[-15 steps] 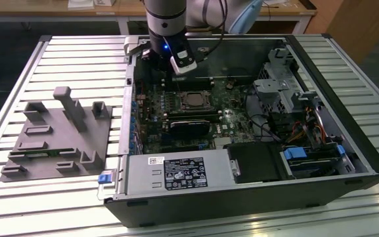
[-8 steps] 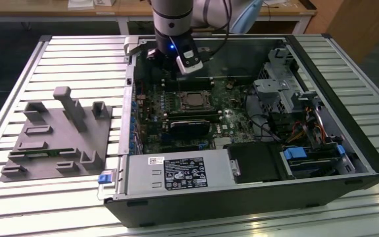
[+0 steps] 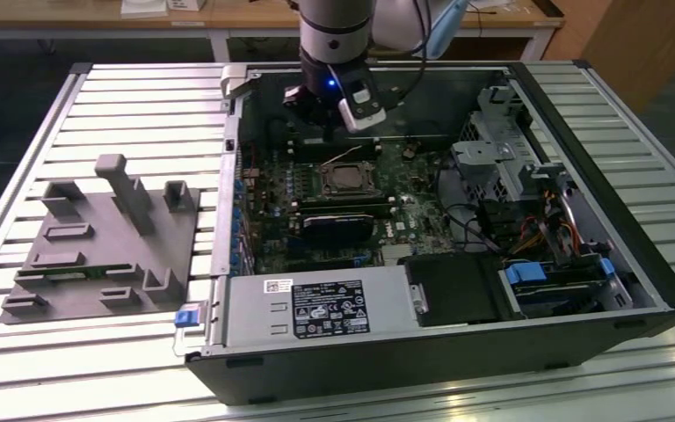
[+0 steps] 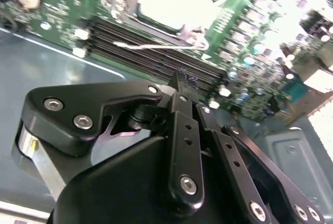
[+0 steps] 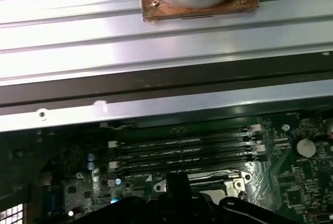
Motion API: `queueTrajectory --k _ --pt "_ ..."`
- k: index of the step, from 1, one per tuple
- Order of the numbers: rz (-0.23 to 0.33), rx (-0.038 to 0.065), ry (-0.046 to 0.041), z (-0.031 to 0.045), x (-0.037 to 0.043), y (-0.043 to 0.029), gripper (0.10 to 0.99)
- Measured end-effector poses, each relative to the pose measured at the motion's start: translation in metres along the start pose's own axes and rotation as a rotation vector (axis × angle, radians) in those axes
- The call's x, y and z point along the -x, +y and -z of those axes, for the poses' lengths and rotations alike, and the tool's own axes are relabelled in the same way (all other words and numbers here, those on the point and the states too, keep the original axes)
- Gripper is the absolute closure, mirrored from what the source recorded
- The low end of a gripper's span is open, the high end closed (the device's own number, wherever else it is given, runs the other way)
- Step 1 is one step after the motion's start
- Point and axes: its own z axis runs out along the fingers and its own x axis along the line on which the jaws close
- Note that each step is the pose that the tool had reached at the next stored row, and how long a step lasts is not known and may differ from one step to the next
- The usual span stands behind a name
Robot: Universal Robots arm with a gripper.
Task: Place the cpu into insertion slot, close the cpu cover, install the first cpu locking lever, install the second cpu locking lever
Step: 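Install the first cpu locking lever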
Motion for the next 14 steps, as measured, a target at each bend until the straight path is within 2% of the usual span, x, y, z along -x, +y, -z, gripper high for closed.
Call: queueTrajectory --k 4,7,8,10,14 --pt "0.0 -0.001 0.0001 -0.0003 0.0088 0.0011 0.98" --pt "0.0 -0.003 -0.0007 -0.0009 0.01 0.0012 0.98" --pt "0.0 -0.003 -0.0029 -0.0013 0.01 0.0011 0.98" --pt "0.003 -0.003 -0.0126 -0.0027 0.01 0.0008 0.98" --pt "0.006 -0.018 -0.0266 -0.0051 0.0101 0.0002 0.98"
